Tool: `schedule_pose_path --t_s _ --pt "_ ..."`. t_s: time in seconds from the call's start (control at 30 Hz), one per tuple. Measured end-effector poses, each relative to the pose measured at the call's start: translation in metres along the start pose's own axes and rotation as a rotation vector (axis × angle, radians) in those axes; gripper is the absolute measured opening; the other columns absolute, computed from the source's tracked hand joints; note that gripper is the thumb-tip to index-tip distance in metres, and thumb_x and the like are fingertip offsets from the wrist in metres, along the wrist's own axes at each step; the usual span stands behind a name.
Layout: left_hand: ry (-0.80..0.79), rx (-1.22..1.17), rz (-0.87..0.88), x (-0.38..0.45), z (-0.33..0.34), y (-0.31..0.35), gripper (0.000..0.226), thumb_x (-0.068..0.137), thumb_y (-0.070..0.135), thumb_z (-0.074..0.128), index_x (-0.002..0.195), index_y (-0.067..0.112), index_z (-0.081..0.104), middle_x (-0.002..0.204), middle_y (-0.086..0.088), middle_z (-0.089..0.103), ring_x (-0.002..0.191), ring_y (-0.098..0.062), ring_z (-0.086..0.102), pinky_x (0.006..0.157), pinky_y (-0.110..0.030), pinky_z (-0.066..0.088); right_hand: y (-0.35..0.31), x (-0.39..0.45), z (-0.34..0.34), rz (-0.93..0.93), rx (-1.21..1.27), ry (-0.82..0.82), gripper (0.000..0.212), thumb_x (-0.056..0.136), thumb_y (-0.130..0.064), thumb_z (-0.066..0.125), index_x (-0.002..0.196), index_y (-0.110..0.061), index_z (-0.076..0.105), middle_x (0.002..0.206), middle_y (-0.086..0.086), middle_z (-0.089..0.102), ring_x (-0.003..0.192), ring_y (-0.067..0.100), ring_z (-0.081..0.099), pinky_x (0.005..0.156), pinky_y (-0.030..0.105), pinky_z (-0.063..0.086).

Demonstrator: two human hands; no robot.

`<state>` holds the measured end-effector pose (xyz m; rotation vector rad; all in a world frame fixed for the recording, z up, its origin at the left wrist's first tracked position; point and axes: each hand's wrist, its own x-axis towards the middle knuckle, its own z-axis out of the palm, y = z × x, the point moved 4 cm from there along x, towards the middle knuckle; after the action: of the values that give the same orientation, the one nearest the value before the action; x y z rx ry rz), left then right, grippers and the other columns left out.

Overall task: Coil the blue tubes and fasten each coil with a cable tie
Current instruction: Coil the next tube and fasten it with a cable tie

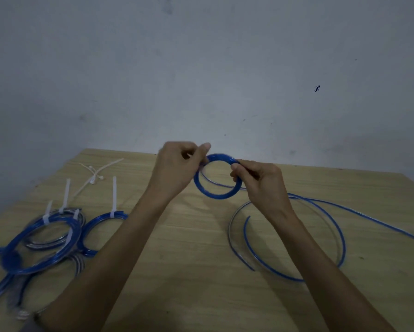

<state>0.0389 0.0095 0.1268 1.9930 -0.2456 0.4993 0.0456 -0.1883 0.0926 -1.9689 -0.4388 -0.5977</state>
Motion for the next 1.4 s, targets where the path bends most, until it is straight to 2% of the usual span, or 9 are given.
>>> schedule_pose_path --t_s 0.07,0.13,0.2,0.37,0.63,0.77,0.93,1.2,1.4 --pt "0.044 0.213 0.272 0.005 -0.006 0.0 0.025 0.097 0.049 0.059 0.104 0.029 0.072 0.108 0.012 0.069 0.105 -0.007 0.061 0.092 -0.027 0.046 -0.002 0.0 0.002 0.024 0.026 -0.067 0.019 0.098 -0.019 0.064 0.101 -0.008 0.079 0.078 0.0 0.075 0.075 0.014 0.071 0.081 0.043 0.059" --pt "-0.196 0.193 0.236 0.008 -0.001 -0.009 0.037 0.097 0.052 0.056 0.126 0.032 0.065 0.121 0.015 0.066 0.115 -0.003 0.058 0.103 -0.03 0.043 -0.007 0.0 0.005 0.03 0.065 -0.112 0.019 0.098 -0.018 0.064 0.098 -0.008 0.079 0.078 0.002 0.075 0.076 0.018 0.071 0.081 0.044 0.058" --pt "-0.325 0.149 0.153 0.006 0.003 -0.016 0.032 0.098 0.044 0.057 0.117 0.023 0.072 0.103 0.013 0.074 0.099 -0.001 0.066 0.094 -0.031 0.052 -0.011 0.0 0.007 0.036 0.092 -0.134 0.02 0.099 -0.018 0.063 0.095 -0.005 0.079 0.076 0.004 0.074 0.076 0.019 0.07 0.08 0.042 0.057" --pt "-0.278 -0.095 0.07 0.005 0.003 -0.023 0.024 0.098 0.028 0.062 0.098 0.01 0.077 0.077 -0.001 0.076 0.071 -0.011 0.069 0.065 -0.023 0.054 -0.017 -0.001 0.014 0.049 0.171 -0.072 0.02 0.1 -0.017 0.061 0.1 -0.008 0.078 0.072 0.003 0.068 0.067 0.009 0.061 0.069 0.025 0.054" --pt "-0.391 -0.083 -0.078 0.006 -0.02 -0.027 0.031 0.105 0.035 0.05 0.098 0.012 0.07 0.076 -0.001 0.065 0.068 -0.009 0.066 0.068 -0.022 0.055 -0.029 0.009 0.048 0.113 0.278 -0.107 0.018 0.101 -0.019 0.06 0.106 -0.015 0.077 0.071 0.001 0.063 0.057 0.006 0.057 0.057 0.022 0.053" --pt "-0.193 0.113 0.009 0.011 -0.046 -0.029 0.035 0.106 0.034 0.046 0.086 0.015 0.067 0.067 0.009 0.054 0.049 0.003 0.049 0.052 -0.013 0.038 -0.045 0.026 0.082 0.127 0.381 -0.169 0.02 0.099 -0.02 0.063 0.108 -0.01 0.078 0.077 0.008 0.07 0.061 0.01 0.057 0.059 0.021 0.05" --pt "0.073 0.129 0.029 0.018 -0.111 -0.046 0.035 0.105 0.033 0.048 0.085 0.013 0.068 0.062 0.012 0.053 0.054 0.003 0.048 0.054 -0.012 0.037 -0.066 0.045 0.142 0.289 0.659 -0.285 0.027 0.102 -0.024 0.059 0.107 -0.003 0.076 0.084 0.006 0.073 0.073 0.013 0.065 0.074 0.026 0.057" --pt "-0.039 0.094 -0.151 0.025 -0.186 -0.088 0.039 0.108 0.034 0.038 0.096 0.007 0.065 0.065 -0.001 0.045 0.053 -0.017 0.042 0.05 -0.028 0.044 -0.095 0.075 0.234 0.268 0.723 -0.453 0.023 0.101 -0.02 0.061 0.109 -0.006 0.077 0.079 0.002 0.069 0.07 0.011 0.053 0.072 0.024 0.051" --pt "0.054 0.257 -0.153 0.032 -0.219 -0.115 0.036 0.107 0.03 0.044 0.087 0.008 0.064 0.065 0.004 0.048 0.045 -0.003 0.04 0.05 -0.021 0.036 -0.1 0.09 0.286 0.258 0.705 -0.574 0.028 0.101 -0.025 0.059 0.11 -0.005 0.076 0.085 0.002 0.074 0.071 0.012 0.061 0.073 0.023 0.054"
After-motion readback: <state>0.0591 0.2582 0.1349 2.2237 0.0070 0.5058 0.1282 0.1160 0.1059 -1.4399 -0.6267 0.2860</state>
